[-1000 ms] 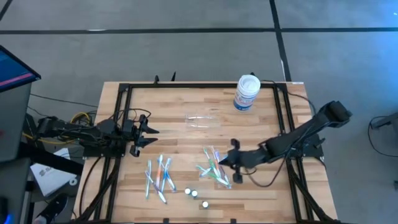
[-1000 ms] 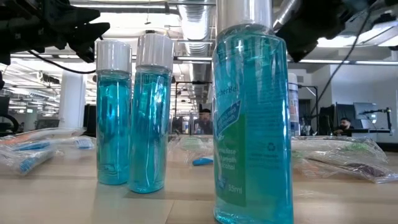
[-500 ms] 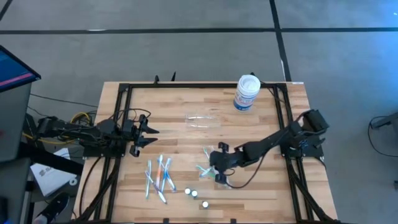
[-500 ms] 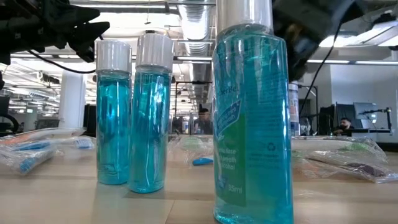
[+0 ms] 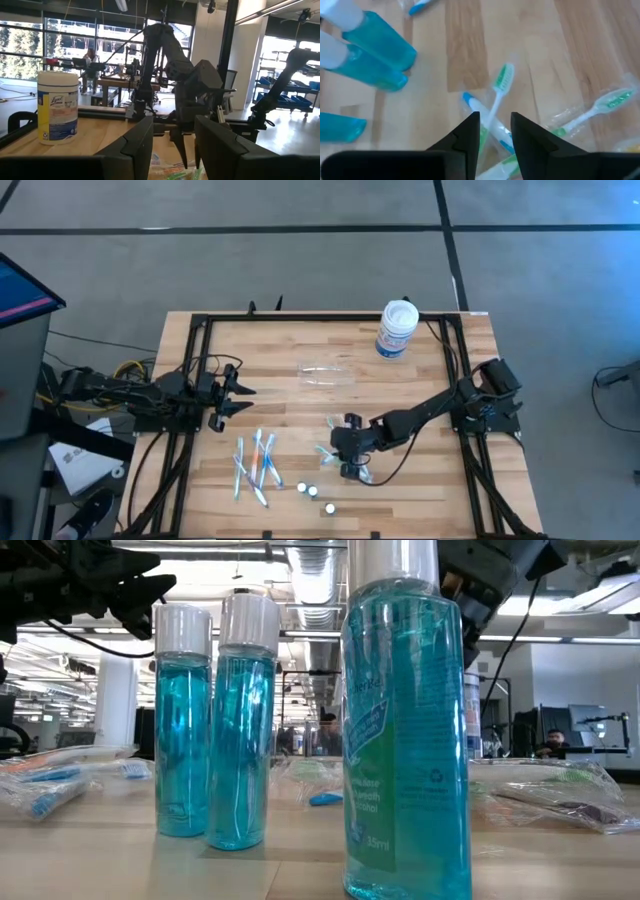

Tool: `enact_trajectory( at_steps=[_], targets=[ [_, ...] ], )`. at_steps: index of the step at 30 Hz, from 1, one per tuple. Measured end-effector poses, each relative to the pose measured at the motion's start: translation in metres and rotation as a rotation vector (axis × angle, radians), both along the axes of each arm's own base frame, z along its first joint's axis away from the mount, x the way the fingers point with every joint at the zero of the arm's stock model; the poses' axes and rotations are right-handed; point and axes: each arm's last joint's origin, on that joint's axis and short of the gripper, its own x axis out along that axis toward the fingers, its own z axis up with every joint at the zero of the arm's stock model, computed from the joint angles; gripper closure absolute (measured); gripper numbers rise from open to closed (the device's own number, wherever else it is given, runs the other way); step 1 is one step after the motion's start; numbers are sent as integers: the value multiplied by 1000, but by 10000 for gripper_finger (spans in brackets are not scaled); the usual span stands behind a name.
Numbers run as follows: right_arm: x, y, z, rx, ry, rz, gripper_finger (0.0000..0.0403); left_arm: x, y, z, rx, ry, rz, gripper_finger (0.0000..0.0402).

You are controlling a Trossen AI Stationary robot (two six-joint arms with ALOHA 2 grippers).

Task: Pick & Place toothbrushing station
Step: Put the middle green toothbrush into the transparent organizer

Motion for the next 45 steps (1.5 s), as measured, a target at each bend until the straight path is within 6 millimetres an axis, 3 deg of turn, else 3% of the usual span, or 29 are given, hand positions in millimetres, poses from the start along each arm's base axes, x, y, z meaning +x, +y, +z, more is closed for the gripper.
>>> enact_trajectory(
  at_steps=[11, 15, 17, 19, 25, 33, 45],
  targets=[
    [2, 1, 2, 14, -27, 2, 269, 0, 0, 0, -1, 0, 3, 262],
    [3, 1, -15, 7, 17, -1, 256, 0, 0, 0, -1, 0, 3, 262],
    [13, 6, -20, 38, -14, 13, 250, 0, 0, 0, -1, 3, 2, 262],
    [10, 4, -29, 12, 67, 19, 246, 1, 0, -1, 0, 8, 2, 262],
    [28, 8, -27, 7, 57, 40, 241, 3, 0, -2, 1, 25, 2, 262],
    [41, 8, -40, -9, 101, 45, 260, 4, 0, -3, 2, 30, 2, 262],
    [43, 6, -34, -8, 88, 54, 319, 4, 0, -2, 1, 23, 2, 262]
  ],
)
